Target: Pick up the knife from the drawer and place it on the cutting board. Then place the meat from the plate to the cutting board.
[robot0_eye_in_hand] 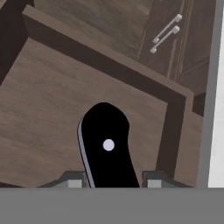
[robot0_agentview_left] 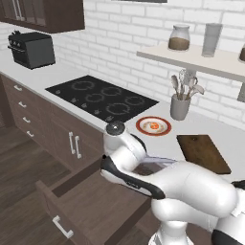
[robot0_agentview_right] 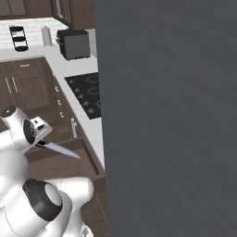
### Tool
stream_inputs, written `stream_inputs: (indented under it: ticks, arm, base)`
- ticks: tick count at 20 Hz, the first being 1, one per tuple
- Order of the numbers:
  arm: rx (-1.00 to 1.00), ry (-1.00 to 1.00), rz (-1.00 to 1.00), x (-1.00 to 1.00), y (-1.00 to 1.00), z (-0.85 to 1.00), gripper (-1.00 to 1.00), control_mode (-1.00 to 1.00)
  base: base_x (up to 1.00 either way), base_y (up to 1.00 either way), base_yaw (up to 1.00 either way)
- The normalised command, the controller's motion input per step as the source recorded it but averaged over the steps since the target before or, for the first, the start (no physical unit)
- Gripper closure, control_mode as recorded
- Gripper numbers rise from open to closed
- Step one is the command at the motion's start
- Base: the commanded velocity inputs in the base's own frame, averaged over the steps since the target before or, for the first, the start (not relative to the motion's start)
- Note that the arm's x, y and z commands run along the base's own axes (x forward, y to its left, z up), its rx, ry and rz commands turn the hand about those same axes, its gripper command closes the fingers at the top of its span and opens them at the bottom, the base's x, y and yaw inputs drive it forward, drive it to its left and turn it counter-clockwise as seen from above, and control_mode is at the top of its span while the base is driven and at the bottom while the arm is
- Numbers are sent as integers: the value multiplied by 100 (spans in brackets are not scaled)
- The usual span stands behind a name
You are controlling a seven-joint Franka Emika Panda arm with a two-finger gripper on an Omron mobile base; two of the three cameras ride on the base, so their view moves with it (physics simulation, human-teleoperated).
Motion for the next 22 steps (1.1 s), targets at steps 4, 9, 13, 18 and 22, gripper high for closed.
stream_inputs:
  ticks: [4, 9, 13, 18, 22]
  arm:
    - [0, 1, 0, 21, -96, 4, 100, -100]
    - [0, 5, 0, 27, -99, 1, 100, -100]
    - [0, 11, 0, 24, -92, 8, 100, -100]
    - [0, 17, 0, 38, -74, 13, 100, -100]
    - [0, 16, 0, 55, -74, 0, 100, -100]
  base:
    - [0, 0, 0]
    - [0, 0, 0]
    - [0, 0, 0]
    - [0, 0, 0]
    - [0, 0, 0]
